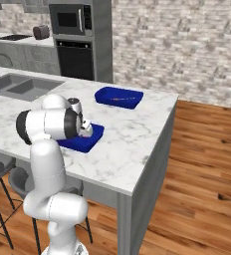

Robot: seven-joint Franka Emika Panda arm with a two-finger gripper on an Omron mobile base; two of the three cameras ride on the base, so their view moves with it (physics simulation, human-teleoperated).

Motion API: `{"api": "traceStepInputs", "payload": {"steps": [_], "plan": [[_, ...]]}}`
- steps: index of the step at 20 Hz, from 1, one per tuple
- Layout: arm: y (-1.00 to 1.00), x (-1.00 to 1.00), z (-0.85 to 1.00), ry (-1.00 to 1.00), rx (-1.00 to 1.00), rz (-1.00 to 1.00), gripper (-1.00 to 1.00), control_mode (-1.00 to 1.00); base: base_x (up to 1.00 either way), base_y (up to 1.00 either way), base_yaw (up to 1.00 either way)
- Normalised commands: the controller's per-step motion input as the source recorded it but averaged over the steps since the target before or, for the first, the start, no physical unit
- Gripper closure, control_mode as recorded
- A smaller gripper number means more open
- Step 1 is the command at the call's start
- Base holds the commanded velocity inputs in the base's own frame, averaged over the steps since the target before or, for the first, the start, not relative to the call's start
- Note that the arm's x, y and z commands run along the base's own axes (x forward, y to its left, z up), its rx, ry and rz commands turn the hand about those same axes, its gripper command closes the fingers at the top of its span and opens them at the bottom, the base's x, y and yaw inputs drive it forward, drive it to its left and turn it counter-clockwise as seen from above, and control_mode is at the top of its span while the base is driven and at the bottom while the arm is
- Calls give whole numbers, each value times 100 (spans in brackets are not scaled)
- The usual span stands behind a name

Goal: Take the cakes from the fridge and place them on the empty tray on the dining counter.

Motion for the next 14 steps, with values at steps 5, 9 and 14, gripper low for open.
{"api": "traceStepInputs", "payload": {"steps": [5,9,14], "plan": [[-27,-15,-3,0,0,2,-100,-100,0,0,0],[-20,-13,12,0,0,0,-100,-100,0,0,0],[0,-4,95,-20,0,0,-100,-100,0,0,0]]}}
